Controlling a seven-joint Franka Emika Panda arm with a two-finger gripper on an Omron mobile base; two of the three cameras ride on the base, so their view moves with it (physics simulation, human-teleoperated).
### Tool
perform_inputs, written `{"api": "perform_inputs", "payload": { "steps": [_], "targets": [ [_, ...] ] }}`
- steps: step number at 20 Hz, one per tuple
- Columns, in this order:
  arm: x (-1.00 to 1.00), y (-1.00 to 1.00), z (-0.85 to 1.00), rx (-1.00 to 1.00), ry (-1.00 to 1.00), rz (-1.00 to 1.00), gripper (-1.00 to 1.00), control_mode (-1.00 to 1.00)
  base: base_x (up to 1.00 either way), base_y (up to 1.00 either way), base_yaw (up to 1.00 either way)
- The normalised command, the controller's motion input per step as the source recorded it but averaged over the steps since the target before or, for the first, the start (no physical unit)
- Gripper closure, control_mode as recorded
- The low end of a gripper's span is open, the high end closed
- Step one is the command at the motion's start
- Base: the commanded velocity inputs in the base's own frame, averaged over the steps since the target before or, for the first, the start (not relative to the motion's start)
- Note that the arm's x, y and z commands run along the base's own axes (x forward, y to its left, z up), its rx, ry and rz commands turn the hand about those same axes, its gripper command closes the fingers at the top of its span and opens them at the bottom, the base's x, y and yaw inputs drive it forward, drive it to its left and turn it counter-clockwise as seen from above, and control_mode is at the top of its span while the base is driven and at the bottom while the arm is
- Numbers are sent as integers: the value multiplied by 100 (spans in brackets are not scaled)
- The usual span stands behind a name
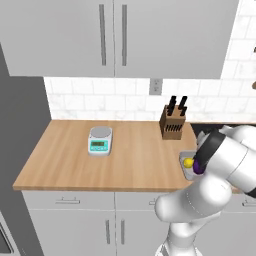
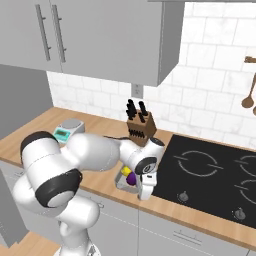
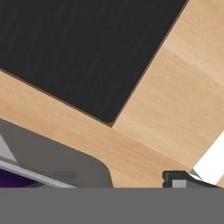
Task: Take the meat container that has the chicken drumstick and place it on the second highest rack of the freezer. Then take the vegetable container that has the eggplant and lemon and place it on the highest rack of the freezer.
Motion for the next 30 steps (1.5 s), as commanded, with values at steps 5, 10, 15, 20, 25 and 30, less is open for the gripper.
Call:
{"api": "perform_inputs", "payload": {
  "steps": [5,10,15,20,25,30],
  "targets": [
    [10,53,-65,0,0,0,100,-100,0,0,0],
    [2,30,-62,0,0,0,100,-100,0,0,0],
    [-7,17,-13,0,-9,0,100,-100,0,0,0],
    [-31,25,26,0,-22,0,100,-100,0,0,0],
    [-50,32,42,-4,-18,1,100,-100,0,0,0],
    [-47,23,88,-6,-4,2,100,-100,0,0,0]
  ]
}}
